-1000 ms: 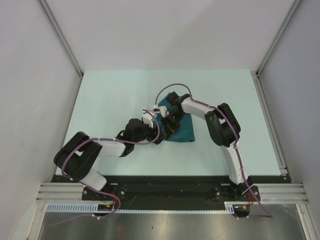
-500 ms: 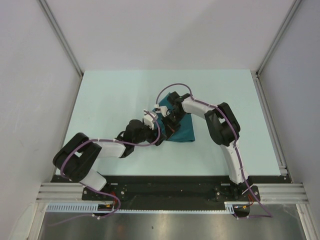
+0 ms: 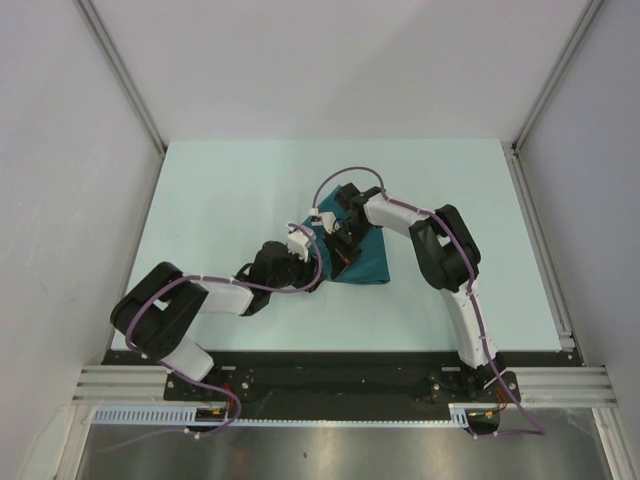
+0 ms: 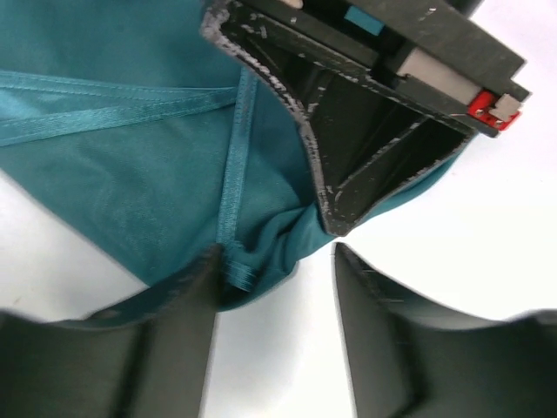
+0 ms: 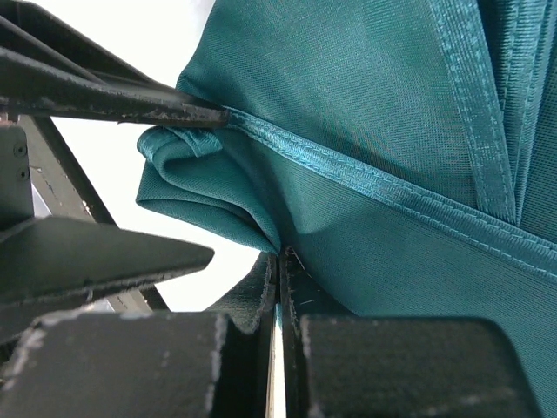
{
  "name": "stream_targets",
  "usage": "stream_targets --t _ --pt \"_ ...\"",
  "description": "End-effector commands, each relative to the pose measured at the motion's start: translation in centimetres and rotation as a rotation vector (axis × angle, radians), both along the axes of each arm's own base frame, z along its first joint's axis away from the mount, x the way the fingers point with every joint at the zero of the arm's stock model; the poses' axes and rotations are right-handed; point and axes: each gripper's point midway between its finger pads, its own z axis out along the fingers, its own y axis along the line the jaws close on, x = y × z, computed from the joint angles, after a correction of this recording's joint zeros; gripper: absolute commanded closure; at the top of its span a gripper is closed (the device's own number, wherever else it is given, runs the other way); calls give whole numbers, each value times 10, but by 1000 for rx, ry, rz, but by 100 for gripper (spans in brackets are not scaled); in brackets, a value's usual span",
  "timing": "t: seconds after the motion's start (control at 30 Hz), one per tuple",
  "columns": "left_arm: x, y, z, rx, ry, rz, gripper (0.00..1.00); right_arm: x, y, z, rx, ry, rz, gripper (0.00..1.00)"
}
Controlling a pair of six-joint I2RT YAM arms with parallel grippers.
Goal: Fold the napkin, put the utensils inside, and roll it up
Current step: Roll the napkin with the utensil
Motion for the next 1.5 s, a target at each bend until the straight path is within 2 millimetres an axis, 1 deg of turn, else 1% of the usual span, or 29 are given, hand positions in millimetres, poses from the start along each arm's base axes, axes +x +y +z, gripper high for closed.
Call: stream_targets --t 0.0,0.23,0.33,0.37,0.47,0.5,0.53,0.6,0.63,0.7,0.73,0.8,0.83,0.87,0.9,0.93,1.0,1.03,1.1,1.13,1.17,1.2,1.23,1.27,1.3,1.33,1.37,1.4,1.47 --pt "5 -1 2 5 -11 28 47 3 -8 -14 -44 6 -1 100" --pt "4 -1 1 1 -7 27 62 2 -7 -15 -36 18 0 100" --pt "3 -3 -1 1 0 16 78 1 -7 -14 -30 21 1 100" --pt "1 -4 -3 -2 12 12 88 2 -7 -13 -27 21 0 100" --pt "0 -4 -5 -6 27 16 100 3 -5 -7 -3 27 -5 99" --pt "-2 -3 -7 -4 33 15 100 3 -3 1 22 27 -6 94" --pt "-2 -1 -8 -5 37 25 100 5 -4 4 34 28 -14 77" --pt "-3 2 -8 -23 55 48 100 5 -3 14 70 30 -23 59" --pt "-3 2 -5 -53 71 58 100 9 -2 26 97 5 -29 49" --pt "-1 7 -2 -96 85 81 100 11 -5 37 116 -11 -44 39" --pt "-5 5 0 -121 106 63 100 17 -7 51 139 -52 -55 38" --pt "-1 7 3 -176 137 83 100 19 -14 58 129 -85 -78 35" --pt "-2 7 4 -195 151 80 100 25 -15 71 150 -140 -91 35" --pt "-3 8 6 -230 179 84 100 28 -19 74 135 -164 -115 35" --pt "-3 8 5 -247 193 85 100 24 -24 69 119 -166 -130 34" --pt "-3 8 5 -269 219 93 100 31 -23 84 147 -239 -147 34" --pt "-1 11 7 -309 249 94 100 36 -30 86 130 -295 -197 34" --pt "-2 11 4 -326 285 105 100 39 -35 80 118 -331 -222 34" --pt "0 13 4 -347 314 104 100 40 -40 89 116 -379 -258 34" --pt "1 15 0 -352 337 117 100 43 -48 80 85 -413 -285 34" --pt "3 16 -1 -350 353 122 100 43 -49 89 80 -455 -298 34" --pt "2 16 -3 -350 370 121 100 42 -52 89 63 -482 -302 34" --pt "4 18 -3 -357 383 132 100 43 -63 80 -3 -536 -332 34" --pt "5 19 -6 -360 402 141 100 41 -64 81 -20 -581 -330 34" --pt "4 19 -5 -372 415 135 100 36 -58 92 -10 -651 -322 32" --pt "8 24 -5 -387 429 158 100 41 -66 91 -74 -730 -349 31" --pt "9 25 -5 -392 441 159 100 35 -72 82 -114 -751 -349 29" --pt "10 27 -5 -394 450 164 100 31 -64 88 -117 -794 -340 28" --pt "16 30 -5 -385 454 172 100 33 -74 84 -199 -859 -364 28"
